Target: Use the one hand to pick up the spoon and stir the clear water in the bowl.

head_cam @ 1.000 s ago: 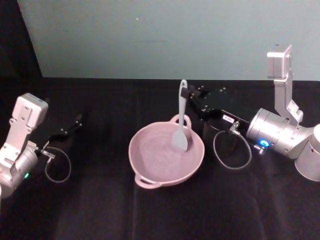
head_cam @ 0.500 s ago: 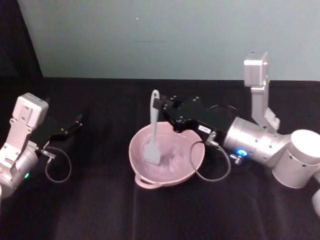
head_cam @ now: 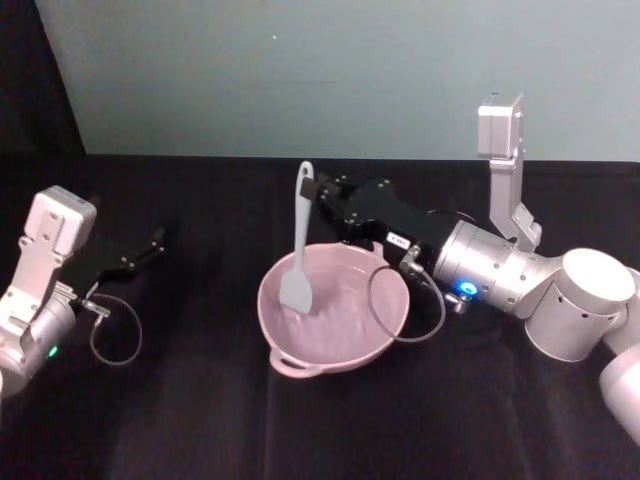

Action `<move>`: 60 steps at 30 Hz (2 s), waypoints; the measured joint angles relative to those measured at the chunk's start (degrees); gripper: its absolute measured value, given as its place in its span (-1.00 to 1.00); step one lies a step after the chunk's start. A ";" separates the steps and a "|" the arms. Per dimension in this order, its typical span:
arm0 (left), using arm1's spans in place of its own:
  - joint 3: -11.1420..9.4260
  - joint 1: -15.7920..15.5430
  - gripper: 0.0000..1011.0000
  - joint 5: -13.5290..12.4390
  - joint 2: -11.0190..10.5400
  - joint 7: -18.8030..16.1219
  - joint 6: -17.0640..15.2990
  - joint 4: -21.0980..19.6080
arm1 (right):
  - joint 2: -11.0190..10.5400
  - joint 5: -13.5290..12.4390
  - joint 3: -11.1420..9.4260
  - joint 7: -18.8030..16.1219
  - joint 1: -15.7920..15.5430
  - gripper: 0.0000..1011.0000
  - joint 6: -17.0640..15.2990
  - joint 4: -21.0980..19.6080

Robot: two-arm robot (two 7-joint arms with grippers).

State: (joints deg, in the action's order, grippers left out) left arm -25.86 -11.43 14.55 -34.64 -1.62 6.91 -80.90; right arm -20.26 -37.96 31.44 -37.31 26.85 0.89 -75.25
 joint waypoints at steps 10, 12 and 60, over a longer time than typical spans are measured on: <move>0.00 0.00 1.00 0.00 0.00 0.00 0.00 0.00 | -0.92 -0.24 -2.94 2.08 0.07 -0.80 1.20 2.67; 0.00 0.00 1.00 0.00 0.00 0.00 0.00 0.00 | -1.28 -0.22 -3.41 2.31 -0.15 -0.80 1.22 2.55; 0.00 0.00 1.00 0.00 0.00 0.00 0.00 0.00 | -1.53 1.98 0.66 1.20 -1.15 -0.80 -0.49 -2.95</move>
State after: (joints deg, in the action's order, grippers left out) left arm -25.86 -11.43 14.55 -34.65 -1.62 6.91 -80.90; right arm -21.79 -35.98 32.11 -36.11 25.69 0.40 -78.19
